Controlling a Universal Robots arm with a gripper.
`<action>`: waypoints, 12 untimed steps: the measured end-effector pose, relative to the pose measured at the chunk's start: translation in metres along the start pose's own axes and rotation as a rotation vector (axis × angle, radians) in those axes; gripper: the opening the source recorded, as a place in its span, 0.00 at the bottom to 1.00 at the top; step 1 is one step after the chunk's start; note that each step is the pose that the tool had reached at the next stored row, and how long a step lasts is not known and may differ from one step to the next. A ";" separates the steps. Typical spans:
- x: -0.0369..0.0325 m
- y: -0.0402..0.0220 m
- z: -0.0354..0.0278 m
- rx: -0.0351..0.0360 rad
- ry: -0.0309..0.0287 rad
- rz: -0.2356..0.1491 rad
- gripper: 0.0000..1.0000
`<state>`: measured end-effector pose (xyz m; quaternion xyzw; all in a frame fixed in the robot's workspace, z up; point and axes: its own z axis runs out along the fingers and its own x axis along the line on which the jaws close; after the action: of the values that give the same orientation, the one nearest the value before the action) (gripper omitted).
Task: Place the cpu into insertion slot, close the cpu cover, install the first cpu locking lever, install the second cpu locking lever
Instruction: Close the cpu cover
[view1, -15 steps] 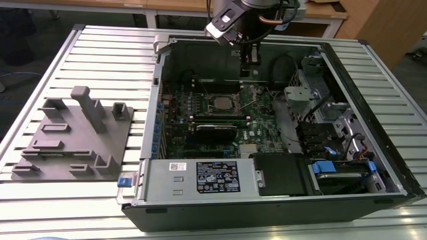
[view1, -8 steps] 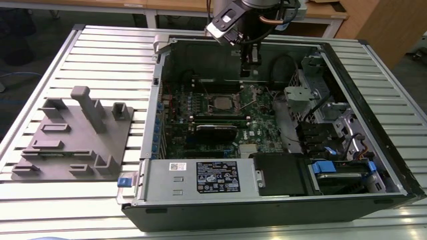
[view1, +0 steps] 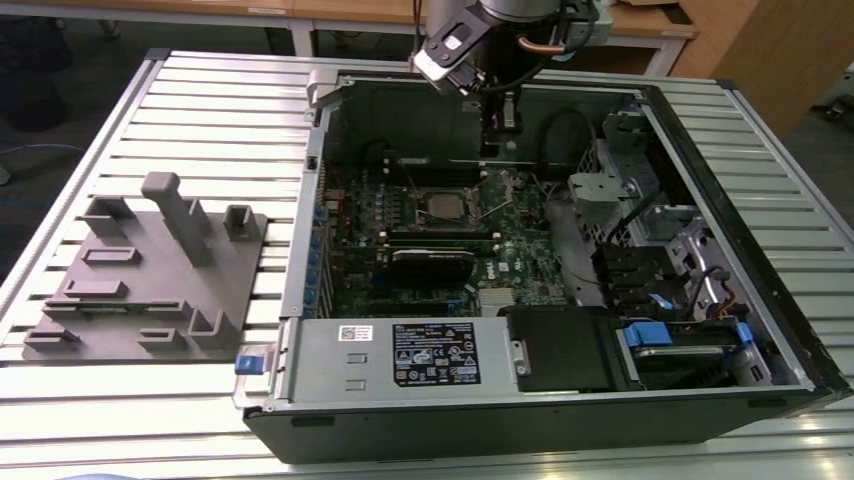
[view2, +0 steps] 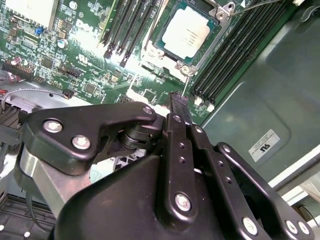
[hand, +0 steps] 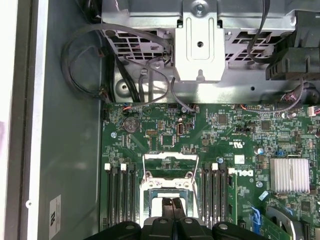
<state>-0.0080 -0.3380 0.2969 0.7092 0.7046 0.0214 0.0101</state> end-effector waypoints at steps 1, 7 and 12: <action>0.0000 0.0000 0.0009 0.0000 -0.0003 0.000 0.10; 0.0000 0.0077 0.0022 0.0000 -0.0016 0.000 0.10; 0.0005 0.0156 0.0030 0.0000 -0.0037 0.000 0.10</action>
<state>0.0078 -0.3375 0.2946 0.7091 0.7047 0.0201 0.0114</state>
